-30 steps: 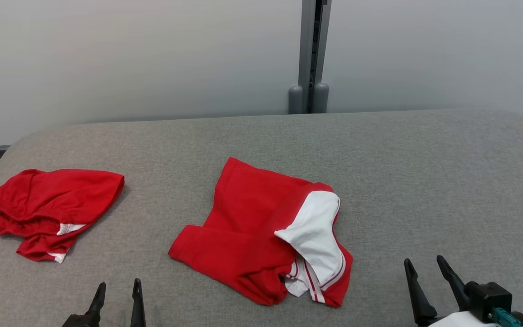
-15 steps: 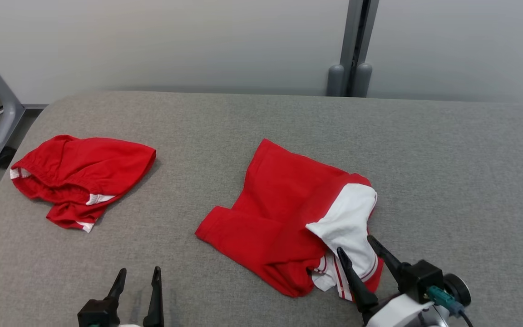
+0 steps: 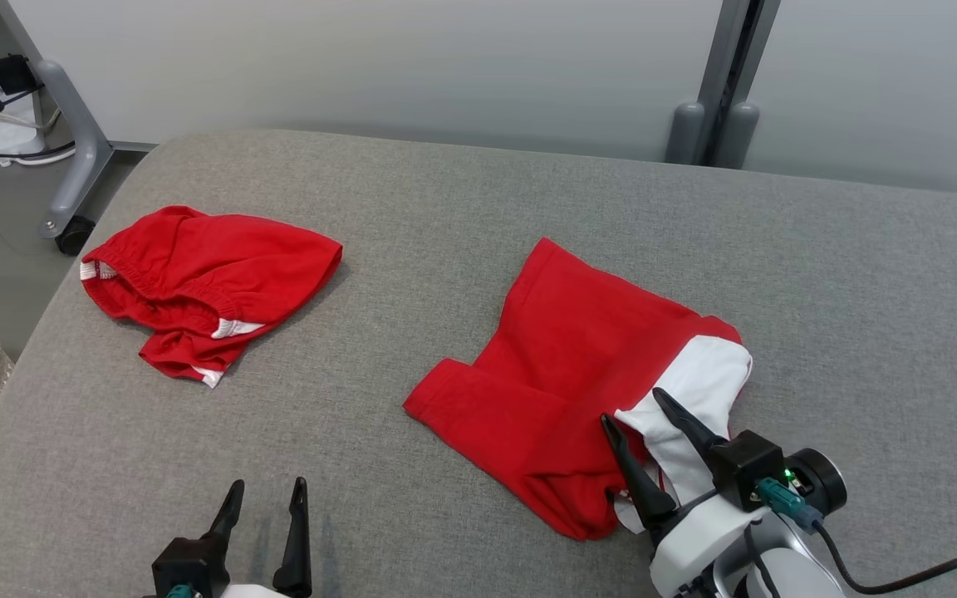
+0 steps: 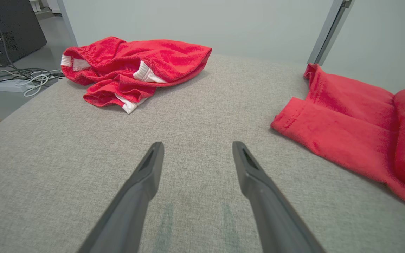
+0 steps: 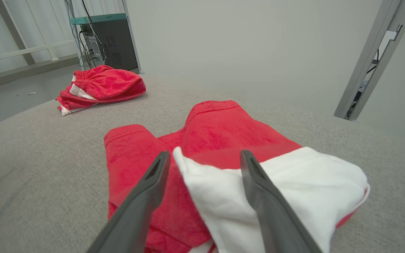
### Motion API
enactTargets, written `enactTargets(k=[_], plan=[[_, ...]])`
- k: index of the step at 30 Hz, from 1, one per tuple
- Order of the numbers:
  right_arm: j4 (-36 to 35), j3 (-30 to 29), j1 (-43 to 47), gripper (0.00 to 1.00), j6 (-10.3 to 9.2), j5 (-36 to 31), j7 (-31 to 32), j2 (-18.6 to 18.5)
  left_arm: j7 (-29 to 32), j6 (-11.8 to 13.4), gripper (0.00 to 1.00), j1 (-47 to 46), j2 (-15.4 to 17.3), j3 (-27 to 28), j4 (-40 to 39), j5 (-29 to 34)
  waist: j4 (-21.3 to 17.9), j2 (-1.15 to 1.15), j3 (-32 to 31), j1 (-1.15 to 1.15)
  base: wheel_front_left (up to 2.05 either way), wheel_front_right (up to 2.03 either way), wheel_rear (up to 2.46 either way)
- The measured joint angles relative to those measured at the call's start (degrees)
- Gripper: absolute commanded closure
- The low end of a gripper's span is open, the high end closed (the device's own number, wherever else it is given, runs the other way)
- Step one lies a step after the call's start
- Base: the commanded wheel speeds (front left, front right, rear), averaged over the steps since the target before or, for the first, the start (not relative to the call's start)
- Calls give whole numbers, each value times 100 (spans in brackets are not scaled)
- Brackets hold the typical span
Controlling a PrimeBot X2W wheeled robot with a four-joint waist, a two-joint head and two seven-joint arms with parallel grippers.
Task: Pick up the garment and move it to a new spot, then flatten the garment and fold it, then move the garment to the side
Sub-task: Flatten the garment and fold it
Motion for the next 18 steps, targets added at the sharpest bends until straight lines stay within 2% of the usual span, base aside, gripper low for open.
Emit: enactTargets(k=[1,2,9,11,14,18], plan=[[9,-16,0,70,0,2,0,1,0,1,0,1,2,0,-2,-5,2,0,9,0,0,0,0],[9,-37,0,100,0,1,0,-1,0,8,0,1,1,2,-9,-19,-3,0,13,0,0,0,0],[-248,-444,27,100,0,155,1,7,0,52,0,4,1,-18,-32,-81,-163,0,-6,0,0,0,0],[-526,-793,26,100,0,242,0,13,0,53,0,4,1,-29,-45,-103,-231,0,-35,0,0,0,0],[-978,-1612,72,100,0,266,0,-7,1,47,0,9,-3,-51,-41,-115,-313,0,-145,0,0,0,0],[-1330,-2283,338,100,-1,267,-1,-219,0,15,0,77,1,-62,-46,-168,-454,0,-311,0,0,0,0]])
